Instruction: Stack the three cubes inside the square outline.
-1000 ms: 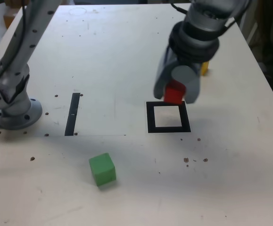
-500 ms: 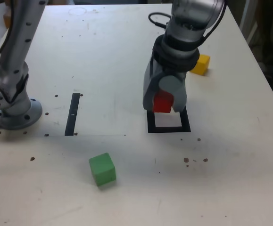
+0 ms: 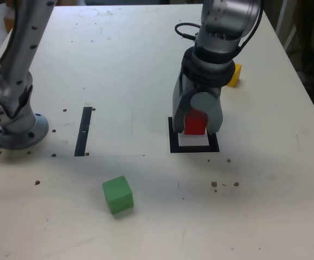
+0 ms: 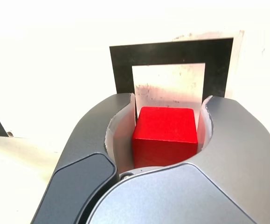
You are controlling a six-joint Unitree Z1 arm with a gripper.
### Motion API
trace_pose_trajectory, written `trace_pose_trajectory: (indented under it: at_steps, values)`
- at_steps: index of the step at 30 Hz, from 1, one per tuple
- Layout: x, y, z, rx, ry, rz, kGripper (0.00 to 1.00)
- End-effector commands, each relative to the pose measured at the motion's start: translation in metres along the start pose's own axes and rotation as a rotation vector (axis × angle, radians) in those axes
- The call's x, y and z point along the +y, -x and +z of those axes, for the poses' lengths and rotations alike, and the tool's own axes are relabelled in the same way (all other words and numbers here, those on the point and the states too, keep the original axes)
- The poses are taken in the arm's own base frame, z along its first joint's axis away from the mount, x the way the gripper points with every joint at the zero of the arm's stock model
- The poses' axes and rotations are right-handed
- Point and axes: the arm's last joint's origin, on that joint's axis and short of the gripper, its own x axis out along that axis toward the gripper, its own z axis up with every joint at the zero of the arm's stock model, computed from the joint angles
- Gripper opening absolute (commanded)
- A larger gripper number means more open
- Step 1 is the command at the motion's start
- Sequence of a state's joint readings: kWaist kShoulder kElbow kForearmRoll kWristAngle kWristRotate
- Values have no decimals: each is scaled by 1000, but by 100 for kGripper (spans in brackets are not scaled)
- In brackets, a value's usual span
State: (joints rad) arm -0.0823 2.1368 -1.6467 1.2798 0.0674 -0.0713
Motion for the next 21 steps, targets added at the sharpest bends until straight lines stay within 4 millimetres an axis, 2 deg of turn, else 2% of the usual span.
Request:
trace_pose_trajectory:
  at_steps: [1,8,21]
  values:
    - [2,-4,1,13,6,3,25]
    - [8,-12,4,38,13,-1,28]
    - [15,-19,5,57,19,-14,40]
